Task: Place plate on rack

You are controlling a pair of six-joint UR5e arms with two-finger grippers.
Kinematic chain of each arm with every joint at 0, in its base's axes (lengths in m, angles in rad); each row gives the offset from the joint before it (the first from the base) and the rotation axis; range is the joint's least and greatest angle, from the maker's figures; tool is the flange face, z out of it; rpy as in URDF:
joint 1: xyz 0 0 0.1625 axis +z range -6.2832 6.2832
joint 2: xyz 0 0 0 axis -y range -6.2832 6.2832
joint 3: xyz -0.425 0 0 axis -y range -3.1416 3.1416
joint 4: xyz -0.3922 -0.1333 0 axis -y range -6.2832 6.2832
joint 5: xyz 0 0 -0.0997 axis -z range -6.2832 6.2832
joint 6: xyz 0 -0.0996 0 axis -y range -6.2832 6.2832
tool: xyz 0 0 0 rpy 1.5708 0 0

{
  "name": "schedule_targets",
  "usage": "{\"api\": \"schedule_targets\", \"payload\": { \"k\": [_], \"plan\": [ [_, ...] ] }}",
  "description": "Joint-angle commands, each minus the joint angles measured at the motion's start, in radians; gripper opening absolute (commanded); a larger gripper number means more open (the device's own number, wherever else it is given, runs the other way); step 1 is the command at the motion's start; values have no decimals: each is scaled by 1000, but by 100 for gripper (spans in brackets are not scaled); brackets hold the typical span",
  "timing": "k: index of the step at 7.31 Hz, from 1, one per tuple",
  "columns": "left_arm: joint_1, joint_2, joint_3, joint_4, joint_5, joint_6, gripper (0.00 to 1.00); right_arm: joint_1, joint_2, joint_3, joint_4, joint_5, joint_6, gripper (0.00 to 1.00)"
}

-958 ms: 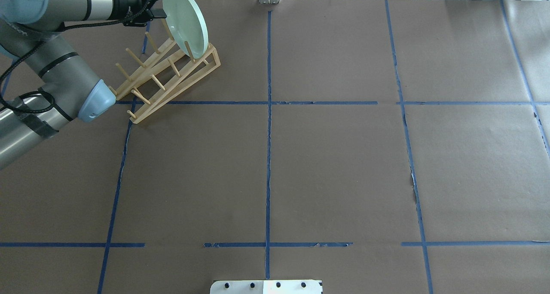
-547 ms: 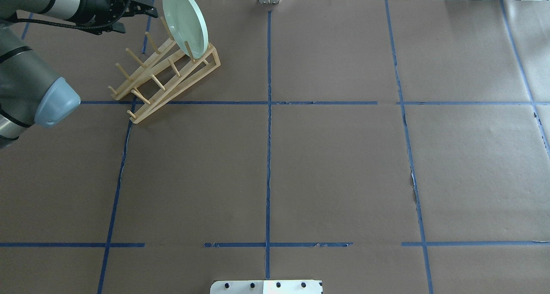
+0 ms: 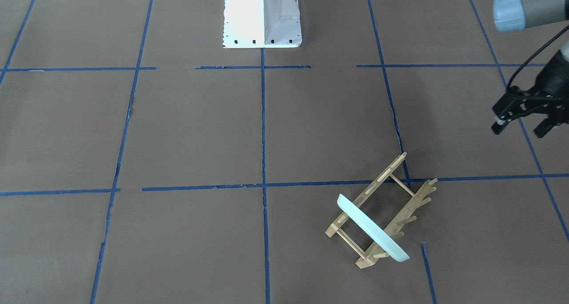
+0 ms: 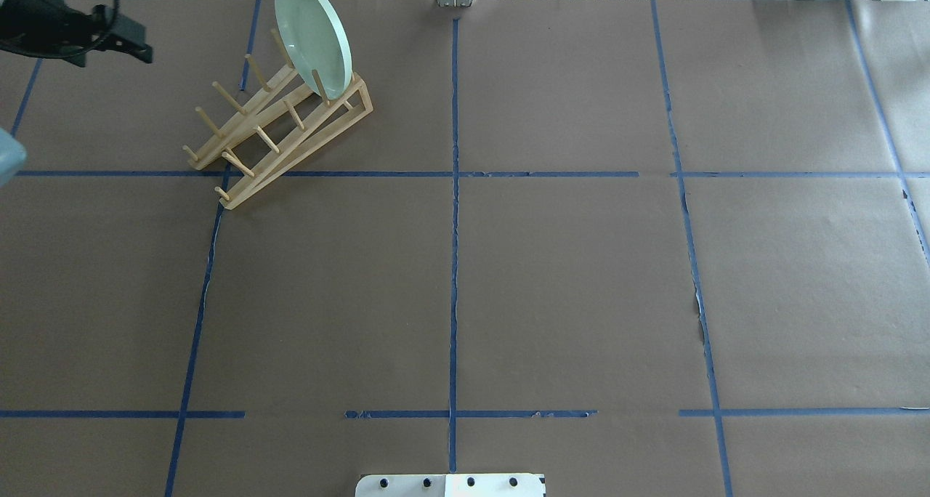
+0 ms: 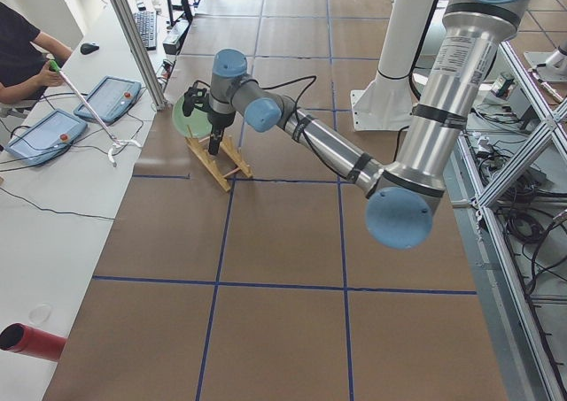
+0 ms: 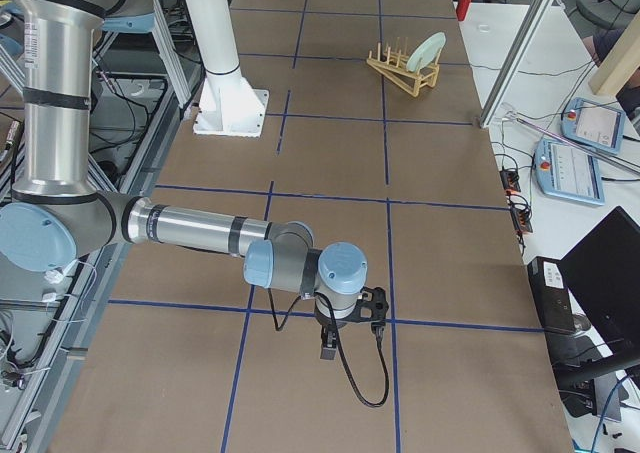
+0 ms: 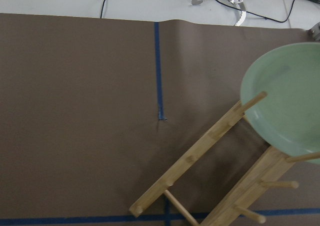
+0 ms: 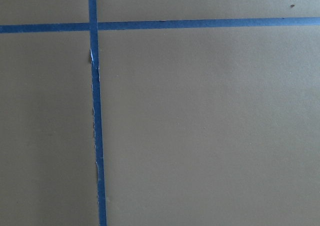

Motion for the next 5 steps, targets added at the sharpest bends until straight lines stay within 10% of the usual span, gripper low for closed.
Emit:
{"api": "schedule_targets", "payload": {
  "k": [1, 5],
  "plan": [
    [-167, 206, -13, 3, -41, 330, 100, 0, 0, 0, 0, 0, 0, 100],
    [-288, 328, 24, 15, -141, 549, 100, 0, 0, 0, 0, 0, 0, 100]
  ]
}}
